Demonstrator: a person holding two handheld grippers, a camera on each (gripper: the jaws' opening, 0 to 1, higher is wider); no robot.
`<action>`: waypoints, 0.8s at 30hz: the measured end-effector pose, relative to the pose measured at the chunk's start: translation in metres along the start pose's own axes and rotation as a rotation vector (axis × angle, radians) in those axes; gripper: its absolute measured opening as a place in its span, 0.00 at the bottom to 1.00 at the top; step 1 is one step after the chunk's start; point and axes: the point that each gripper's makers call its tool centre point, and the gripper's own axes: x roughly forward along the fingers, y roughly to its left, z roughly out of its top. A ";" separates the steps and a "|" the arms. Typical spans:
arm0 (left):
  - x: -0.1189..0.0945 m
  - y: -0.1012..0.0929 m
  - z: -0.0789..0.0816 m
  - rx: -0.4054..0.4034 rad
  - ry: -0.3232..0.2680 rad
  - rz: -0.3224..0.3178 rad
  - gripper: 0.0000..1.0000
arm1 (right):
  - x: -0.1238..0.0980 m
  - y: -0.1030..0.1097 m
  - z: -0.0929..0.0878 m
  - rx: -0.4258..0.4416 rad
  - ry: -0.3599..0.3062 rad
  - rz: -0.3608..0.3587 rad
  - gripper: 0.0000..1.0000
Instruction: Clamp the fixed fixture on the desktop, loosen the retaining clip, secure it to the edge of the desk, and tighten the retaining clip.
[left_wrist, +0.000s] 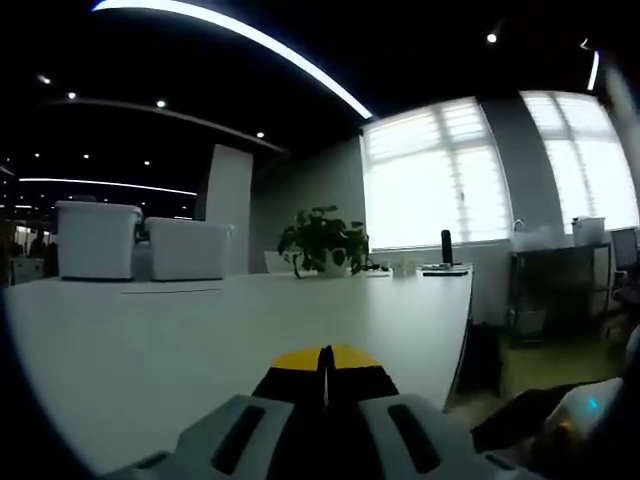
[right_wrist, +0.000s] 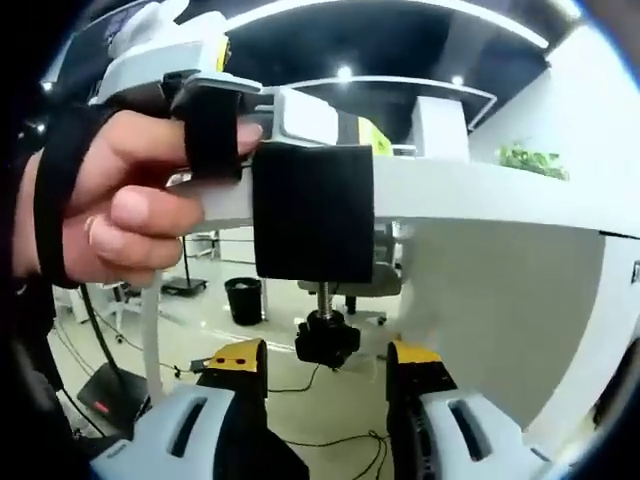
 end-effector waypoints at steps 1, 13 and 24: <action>0.000 0.000 0.000 0.000 0.000 -0.002 0.01 | 0.002 0.001 0.002 0.003 -0.003 -0.002 0.45; 0.001 0.000 -0.002 -0.004 0.005 0.001 0.01 | 0.004 -0.004 0.002 0.052 0.000 -0.035 0.23; 0.004 0.001 -0.002 -0.003 0.004 -0.004 0.01 | 0.009 0.005 0.000 0.019 0.023 0.292 0.22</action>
